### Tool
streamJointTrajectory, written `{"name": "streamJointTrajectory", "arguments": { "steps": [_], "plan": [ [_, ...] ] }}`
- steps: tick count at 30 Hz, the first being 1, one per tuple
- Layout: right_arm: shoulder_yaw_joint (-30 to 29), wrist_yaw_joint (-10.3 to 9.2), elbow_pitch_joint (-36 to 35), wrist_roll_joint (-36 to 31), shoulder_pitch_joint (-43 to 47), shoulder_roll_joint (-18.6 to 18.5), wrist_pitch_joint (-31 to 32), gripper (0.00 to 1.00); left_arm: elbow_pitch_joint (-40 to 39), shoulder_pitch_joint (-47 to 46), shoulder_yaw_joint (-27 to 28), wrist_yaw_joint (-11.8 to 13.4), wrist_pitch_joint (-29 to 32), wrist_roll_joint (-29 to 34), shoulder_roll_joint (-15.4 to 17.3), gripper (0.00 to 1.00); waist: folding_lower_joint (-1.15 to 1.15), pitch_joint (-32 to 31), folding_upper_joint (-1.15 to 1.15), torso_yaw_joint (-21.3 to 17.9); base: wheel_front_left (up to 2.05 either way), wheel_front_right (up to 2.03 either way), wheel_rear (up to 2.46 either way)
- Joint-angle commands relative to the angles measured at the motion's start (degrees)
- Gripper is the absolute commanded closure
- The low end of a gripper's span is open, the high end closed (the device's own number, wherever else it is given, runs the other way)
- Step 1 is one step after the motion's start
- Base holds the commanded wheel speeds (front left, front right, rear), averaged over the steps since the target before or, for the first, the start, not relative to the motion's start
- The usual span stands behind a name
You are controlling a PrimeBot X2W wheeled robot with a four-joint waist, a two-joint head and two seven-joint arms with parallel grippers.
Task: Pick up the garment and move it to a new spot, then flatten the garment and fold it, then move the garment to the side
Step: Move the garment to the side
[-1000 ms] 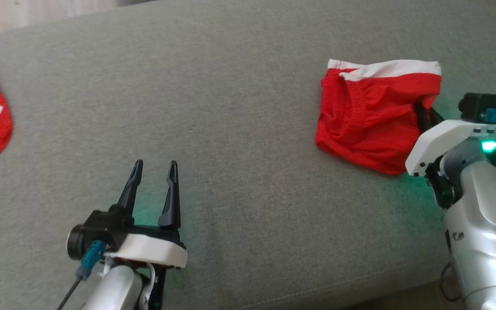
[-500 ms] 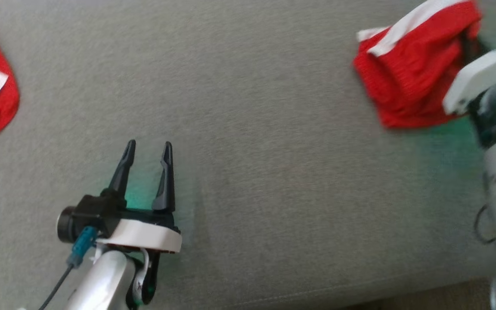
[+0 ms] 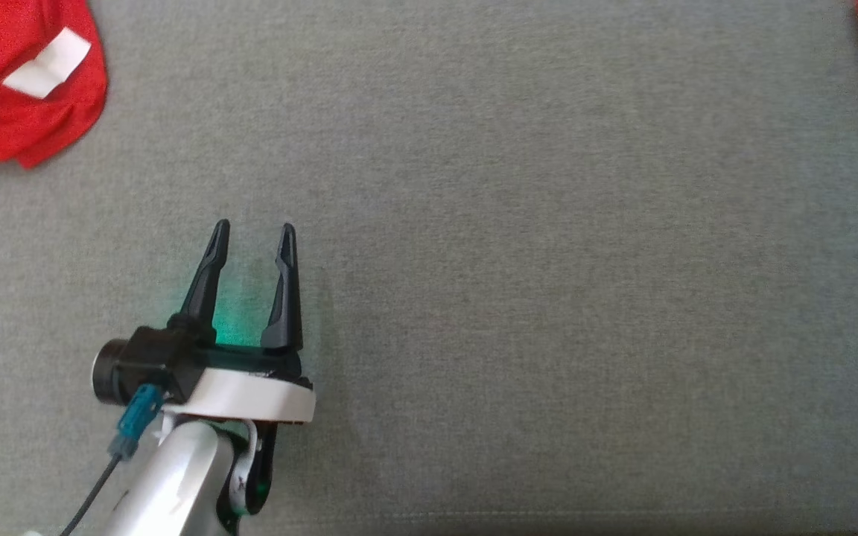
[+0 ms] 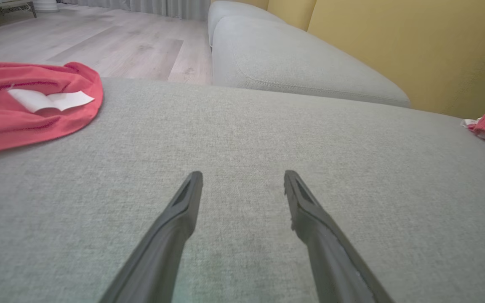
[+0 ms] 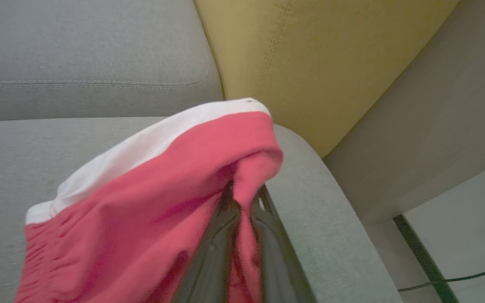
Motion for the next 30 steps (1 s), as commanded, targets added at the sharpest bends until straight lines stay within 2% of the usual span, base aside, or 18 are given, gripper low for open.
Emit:
{"name": "streamJointTrajectory", "arguments": {
  "steps": [1,2,5,9,13,16,25,30],
  "plan": [
    [-0.2,0.37,-1.5,-0.9,-2.0,-2.4,-0.8,0.42,-1.9,-1.7,1.8,0.2,-0.4,0.3,1.1,0.00,-0.01,0.8,0.00,0.7,0.00,0.00,0.00],
    [-0.5,0.37,-1.5,-1.6,-2.4,-3.0,-1.7,0.00,-1.9,-1.8,1.8,0.2,-0.4,0.3,1.1,0.00,-0.01,1.0,0.00,0.9,0.00,0.00,0.00],
    [-1.6,0.37,-1.1,-4.3,-3.5,-3.6,-4.5,0.00,-1.8,-2.1,1.6,0.2,-0.5,0.3,0.9,0.00,-0.01,1.2,0.00,1.3,0.00,0.00,0.00],
    [-2.8,0.37,-0.9,-5.9,-4.1,-0.8,-6.6,0.00,-1.1,-2.0,1.7,0.3,-0.8,0.0,0.8,0.00,-0.01,0.3,0.00,1.3,0.00,0.00,0.00],
    [-1.5,0.37,-1.1,-6.8,-4.1,2.4,-8.2,0.00,-0.4,-1.9,1.9,0.3,-1.2,-0.4,0.7,0.00,-0.01,-1.9,0.00,1.1,0.00,0.00,0.00],
    [1.1,0.37,-1.6,-5.9,-3.4,5.1,-9.6,0.00,0.4,-1.9,2.3,0.3,-1.5,-0.9,0.6,0.00,-0.01,-4.5,0.00,1.0,0.00,0.00,0.00],
    [12.0,0.37,-6.9,2.9,3.9,11.6,-12.5,0.00,5.7,-1.4,5.1,-0.4,-2.6,-3.9,0.5,0.00,-0.01,-15.0,0.00,0.3,0.00,0.00,0.00],
    [13.9,0.37,-11.5,4.6,10.1,14.8,-14.2,0.00,8.4,0.1,6.6,-0.3,-2.9,-5.5,0.5,0.00,-0.01,-19.4,0.00,-0.2,0.00,0.00,0.00]
  ]
}}
